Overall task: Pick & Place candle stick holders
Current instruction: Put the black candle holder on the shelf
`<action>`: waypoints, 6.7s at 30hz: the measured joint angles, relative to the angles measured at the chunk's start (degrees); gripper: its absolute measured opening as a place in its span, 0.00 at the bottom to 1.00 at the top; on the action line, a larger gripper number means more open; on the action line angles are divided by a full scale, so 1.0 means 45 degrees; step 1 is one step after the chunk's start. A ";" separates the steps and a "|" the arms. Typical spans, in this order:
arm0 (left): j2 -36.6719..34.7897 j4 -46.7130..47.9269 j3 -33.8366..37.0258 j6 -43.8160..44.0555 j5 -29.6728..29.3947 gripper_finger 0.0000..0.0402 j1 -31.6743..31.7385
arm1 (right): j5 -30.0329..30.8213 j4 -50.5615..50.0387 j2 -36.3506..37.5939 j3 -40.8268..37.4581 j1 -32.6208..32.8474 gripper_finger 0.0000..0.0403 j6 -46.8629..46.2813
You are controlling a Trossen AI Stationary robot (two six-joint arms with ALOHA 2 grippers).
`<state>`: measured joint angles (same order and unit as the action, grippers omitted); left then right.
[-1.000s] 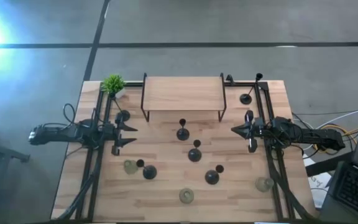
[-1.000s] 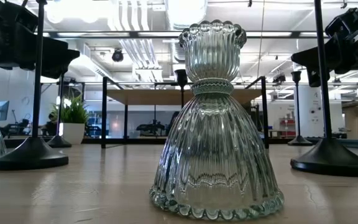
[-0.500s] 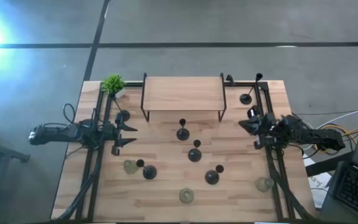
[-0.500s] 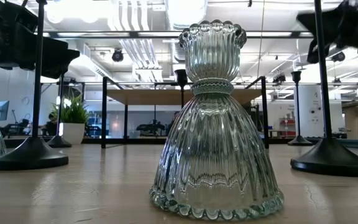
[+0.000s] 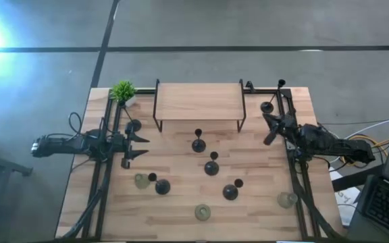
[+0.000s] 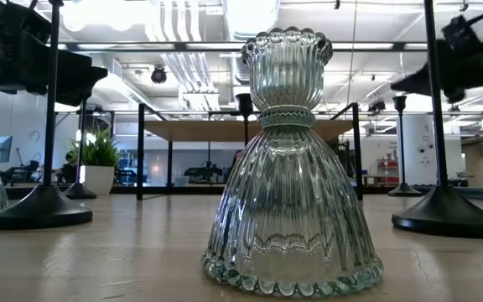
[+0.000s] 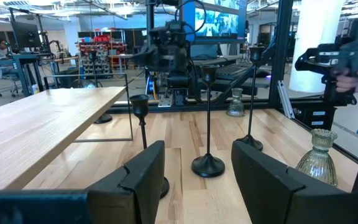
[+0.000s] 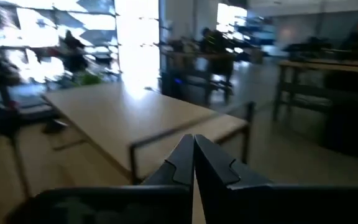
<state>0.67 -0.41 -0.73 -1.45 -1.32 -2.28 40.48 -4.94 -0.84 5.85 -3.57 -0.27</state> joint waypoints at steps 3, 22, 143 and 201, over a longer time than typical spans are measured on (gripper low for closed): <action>0.0002 -0.0003 0.0002 -0.0001 0.0001 0.47 0.0000 | 0.1340 -0.1218 -0.0015 0.0271 0.0000 0.05 -0.0300; 0.0002 0.0000 0.0000 -0.0002 0.0005 0.47 0.0009 | 0.4804 -0.0137 -0.1074 0.0286 -0.2291 0.43 -0.1761; 0.0004 -0.0001 0.0001 -0.0004 0.0005 0.47 0.0005 | -0.5756 0.0947 -1.3231 1.1592 -0.5032 0.03 0.1675; 0.0002 0.0000 0.0001 -0.0003 0.0001 0.47 0.0005 | -1.0690 0.1427 -1.6330 1.2050 -0.9137 0.03 -0.0011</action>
<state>0.67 -0.40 -0.72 -1.47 -1.31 -2.26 -7.62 1.48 -74.32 60.07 -44.69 -0.32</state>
